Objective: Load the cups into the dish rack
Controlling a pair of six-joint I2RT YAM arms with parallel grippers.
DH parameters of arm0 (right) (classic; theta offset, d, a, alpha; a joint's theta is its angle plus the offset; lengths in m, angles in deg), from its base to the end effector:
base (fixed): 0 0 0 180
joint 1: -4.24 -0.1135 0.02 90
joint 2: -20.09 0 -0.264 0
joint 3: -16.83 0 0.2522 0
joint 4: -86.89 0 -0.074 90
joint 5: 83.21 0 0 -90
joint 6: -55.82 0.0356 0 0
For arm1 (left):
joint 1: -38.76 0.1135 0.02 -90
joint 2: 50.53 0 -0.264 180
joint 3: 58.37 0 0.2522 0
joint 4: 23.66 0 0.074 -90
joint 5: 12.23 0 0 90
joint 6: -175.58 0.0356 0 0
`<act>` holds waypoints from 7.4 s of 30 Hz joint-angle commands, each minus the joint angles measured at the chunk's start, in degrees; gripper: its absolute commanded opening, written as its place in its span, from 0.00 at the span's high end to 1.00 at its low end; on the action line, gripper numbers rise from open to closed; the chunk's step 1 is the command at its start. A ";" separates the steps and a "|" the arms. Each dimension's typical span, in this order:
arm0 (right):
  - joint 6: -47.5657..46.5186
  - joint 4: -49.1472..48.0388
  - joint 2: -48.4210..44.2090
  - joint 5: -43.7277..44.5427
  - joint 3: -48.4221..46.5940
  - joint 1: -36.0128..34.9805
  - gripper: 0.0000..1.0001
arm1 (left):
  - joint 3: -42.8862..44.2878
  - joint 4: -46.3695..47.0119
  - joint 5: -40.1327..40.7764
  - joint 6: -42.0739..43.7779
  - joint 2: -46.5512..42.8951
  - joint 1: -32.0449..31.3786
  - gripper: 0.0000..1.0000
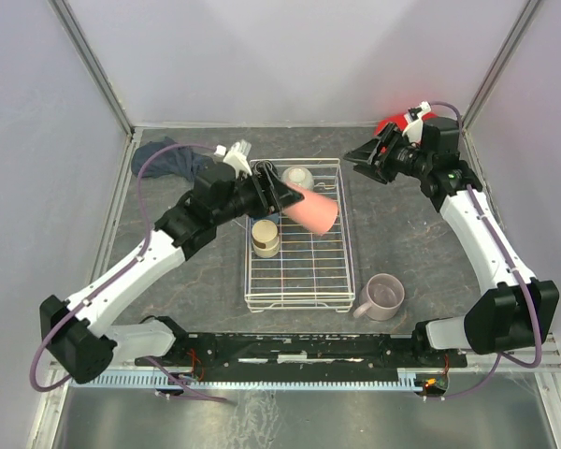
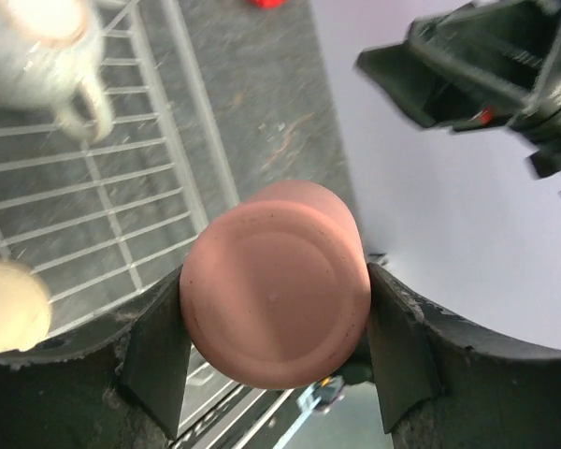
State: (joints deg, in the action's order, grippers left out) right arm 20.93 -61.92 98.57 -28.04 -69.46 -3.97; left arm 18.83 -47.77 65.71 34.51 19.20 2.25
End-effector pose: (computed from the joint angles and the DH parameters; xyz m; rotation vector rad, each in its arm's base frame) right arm 0.3058 0.0647 0.3655 0.4389 2.1001 1.2858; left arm 0.2229 -0.1743 0.3628 -0.0996 2.0496 -1.2104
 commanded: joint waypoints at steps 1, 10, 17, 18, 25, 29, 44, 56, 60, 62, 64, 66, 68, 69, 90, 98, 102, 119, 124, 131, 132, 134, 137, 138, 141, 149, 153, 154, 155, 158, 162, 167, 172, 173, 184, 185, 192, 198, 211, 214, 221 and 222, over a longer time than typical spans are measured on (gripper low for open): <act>-5.56 3.82 -2.25 2.22 -1.63 0.57 0.39 | -2.02 -10.42 11.62 8.45 -4.84 -3.43 0.96; -4.95 2.43 -2.91 1.76 1.22 0.76 0.39 | -2.35 -19.23 21.67 12.88 -7.04 -11.02 0.97; -5.11 2.10 -3.33 1.67 1.97 1.06 0.39 | -3.77 -24.12 32.95 13.85 -8.26 -16.91 0.97; -5.18 2.11 -3.34 1.61 2.02 1.05 0.39 | -4.16 -24.35 33.94 13.66 -8.56 -17.33 0.97; -4.85 1.30 -3.61 1.40 2.95 1.44 0.39 | -5.05 -27.96 40.30 11.88 -8.98 -21.80 0.97; -4.67 0.88 -3.65 1.30 3.53 1.62 0.39 | -6.11 -28.38 43.03 11.72 -8.88 -23.89 0.97; -5.08 0.85 -3.76 0.56 4.61 2.37 0.39 | -4.18 -34.45 55.12 7.04 -1.43 -32.89 0.97; -5.06 0.43 -3.08 -0.41 4.51 2.95 0.40 | -5.77 -33.43 53.06 6.10 -0.65 -32.86 0.93; -5.08 0.28 -3.03 -0.50 4.47 3.00 0.39 | -4.10 -32.84 51.36 7.39 1.27 -32.89 0.92; -5.05 0.32 -3.09 -0.65 4.50 3.06 0.39 | -3.69 -32.88 51.12 7.61 2.14 -32.88 0.91; -5.19 0.32 -3.16 -0.81 4.68 3.23 0.39 | -3.66 -32.93 51.07 7.59 2.70 -32.87 0.88; -5.17 0.21 -3.19 -1.00 4.80 3.42 0.39 | -3.81 -32.96 51.23 7.10 2.86 -32.81 0.82; -5.23 0.21 -3.17 -1.31 4.84 3.73 0.39 | -3.96 -33.15 51.61 6.57 2.66 -32.84 0.74; -5.24 0.23 -3.24 -1.42 4.82 3.79 0.39 | -4.02 -33.34 51.75 6.22 2.54 -32.83 0.72; -5.98 0.99 -2.47 -2.15 4.57 4.35 0.40 | -1.56 -37.29 52.22 4.32 4.13 -32.85 0.45; -9.42 6.61 -1.30 -0.95 2.55 4.38 0.35 | -0.08 -38.23 52.51 5.01 4.48 -32.87 0.33; -9.66 6.85 -1.55 -0.87 2.66 4.42 0.35 | 0.02 -39.42 52.68 4.03 4.47 -32.85 0.23; -21.37 36.50 -4.78 16.63 -0.02 4.28 0.32 | 7.67 -45.23 56.37 3.73 0.29 -32.86 0.11; -18.78 43.11 -11.23 23.67 4.03 4.12 0.35 | 17.04 -49.77 57.46 4.69 -0.10 -32.52 0.04; -13.20 46.19 -18.30 25.98 12.37 1.76 0.43 | 22.79 -39.37 47.86 11.93 -3.06 -26.78 0.01; -13.16 47.19 -18.69 26.56 12.78 1.12 0.43 | 22.27 -36.97 44.70 12.54 -3.91 -25.19 0.01; -13.03 48.90 -19.23 27.42 13.37 0.32 0.43 | 21.78 -33.71 39.01 12.33 -4.94 -21.91 0.01; -11.67 49.85 -20.34 28.09 14.86 -0.67 0.44 | 22.70 -31.47 30.18 13.78 -4.71 -17.57 0.01; -10.97 49.76 -20.59 28.21 15.51 -1.01 0.44 | 23.20 -30.56 26.67 15.80 -4.20 -16.77 0.01; -9.02 48.99 -20.34 28.55 17.16 -2.77 0.44 | 25.52 -31.44 20.66 17.45 -1.00 -15.34 0.01; -3.79 45.16 -17.02 31.48 19.92 -7.23 0.42 | 25.15 -27.36 5.57 17.76 4.02 -13.38 0.00; -1.66 42.21 -15.53 32.03 22.41 -7.99 0.42 | 21.20 -22.76 1.82 15.59 1.61 -11.31 0.00; -1.22 41.63 -15.06 32.09 23.05 -8.11 0.42 | 20.60 -22.16 1.61 15.41 1.09 -10.86 0.00; -0.75 41.17 -14.68 32.07 23.52 -8.18 0.42 | 20.17 -22.01 1.43 15.39 0.61 -10.40 0.00; 0.66 39.75 -13.97 32.46 25.02 -8.44 0.42 | 19.56 -22.65 1.27 15.87 -0.35 -9.05 0.00; 1.82 37.75 -12.75 33.21 25.84 -8.58 0.42 | 18.83 -23.38 1.16 16.28 -1.28 -8.02 0.00; 2.49 35.33 -9.37 33.26 25.91 -8.91 0.42 | 18.28 -23.46 -0.47 16.26 -1.17 -6.78 0.00; 2.61 33.62 -6.44 33.57 26.69 -9.28 0.45 | 18.40 -22.92 -2.28 15.70 -0.44 -6.13 0.00; 2.70 33.39 -6.19 33.67 26.84 -9.33 0.47 | 18.39 -22.72 -2.47 15.66 -0.39 -5.97 0.00; 1.57 35.17 -7.56 37.11 25.68 -9.63 0.99 | 18.09 -22.21 -4.24 16.29 0.57 -4.06 0.01; 1.19 35.47 -7.88 37.31 25.18 -9.57 0.99 | 17.88 -21.88 -4.63 16.12 0.65 -3.90 0.01; -2.21 36.75 -13.09 37.62 20.06 -9.21 0.99 | 13.06 -12.63 -14.10 11.93 2.29 -2.83 0.01; -5.42 31.03 -18.02 27.62 15.64 -2.22 1.00 | 9.51 -4.03 -22.31 4.46 5.02 -1.88 0.01; -4.87 12.65 -22.83 13.00 4.86 6.98 1.00 | 9.52 9.42 -28.32 -18.64 9.98 -1.43 0.00; 0.06 2.34 -23.77 10.23 4.60 7.00 1.00 | 9.40 8.78 -28.29 -21.12 10.87 -1.42 0.01; 19.95 -20.58 -24.32 7.96 9.32 7.02 0.99 | 2.58 22.21 -26.78 -31.22 10.82 -1.46 0.01; 22.21 -22.69 -24.38 8.17 10.44 6.98 0.99 | 2.27 23.93 -26.45 -32.03 11.04 -1.48 0.01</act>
State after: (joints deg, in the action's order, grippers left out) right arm 29.72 -61.46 76.52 -17.11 -60.02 2.87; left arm 23.02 -34.85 39.70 10.53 29.93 0.50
